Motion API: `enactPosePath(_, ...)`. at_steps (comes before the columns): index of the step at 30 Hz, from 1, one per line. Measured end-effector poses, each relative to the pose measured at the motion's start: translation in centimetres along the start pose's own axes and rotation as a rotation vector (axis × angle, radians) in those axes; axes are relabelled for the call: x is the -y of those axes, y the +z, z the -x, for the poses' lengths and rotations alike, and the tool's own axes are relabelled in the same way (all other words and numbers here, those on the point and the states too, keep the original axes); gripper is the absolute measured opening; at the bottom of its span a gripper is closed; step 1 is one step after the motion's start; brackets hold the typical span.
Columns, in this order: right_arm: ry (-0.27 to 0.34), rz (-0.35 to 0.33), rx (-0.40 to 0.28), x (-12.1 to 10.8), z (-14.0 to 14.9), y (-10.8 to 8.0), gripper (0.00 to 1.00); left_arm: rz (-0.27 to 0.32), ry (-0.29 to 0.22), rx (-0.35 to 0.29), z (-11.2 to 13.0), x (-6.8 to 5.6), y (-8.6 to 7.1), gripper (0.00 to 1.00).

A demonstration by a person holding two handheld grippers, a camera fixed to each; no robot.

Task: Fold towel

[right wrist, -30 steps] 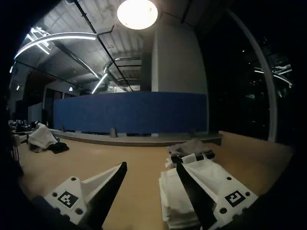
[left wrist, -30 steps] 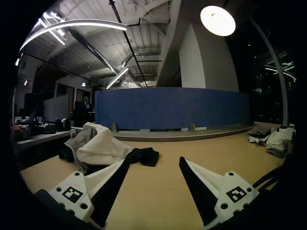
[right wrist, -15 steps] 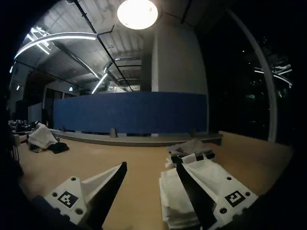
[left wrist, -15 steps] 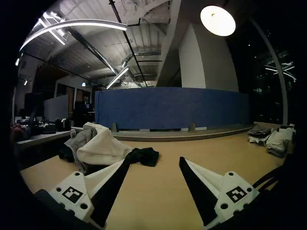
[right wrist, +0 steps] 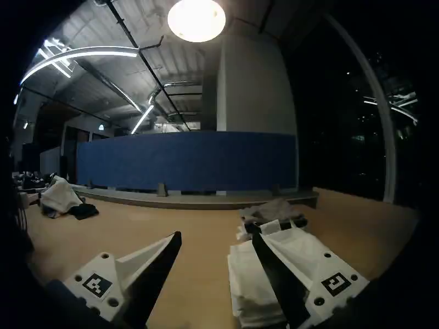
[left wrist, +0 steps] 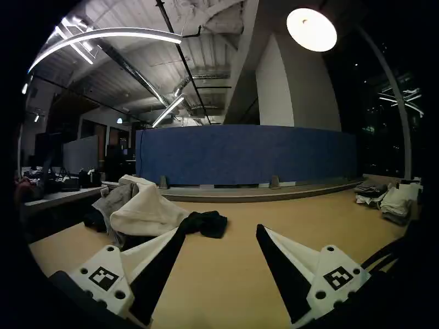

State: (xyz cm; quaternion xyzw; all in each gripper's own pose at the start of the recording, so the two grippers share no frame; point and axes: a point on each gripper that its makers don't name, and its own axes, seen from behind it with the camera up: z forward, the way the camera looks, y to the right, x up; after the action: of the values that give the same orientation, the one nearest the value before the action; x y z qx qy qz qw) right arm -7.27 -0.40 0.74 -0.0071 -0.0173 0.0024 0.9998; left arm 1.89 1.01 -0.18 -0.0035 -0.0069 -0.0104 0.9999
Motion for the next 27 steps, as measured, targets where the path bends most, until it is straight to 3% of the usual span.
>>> enactPosePath(27, 0.000, 0.000, 0.000, -0.14, -0.01, -0.07, 1.00, 0.001, -0.005, 0.001, -0.05, 0.13, -0.15, 0.96)
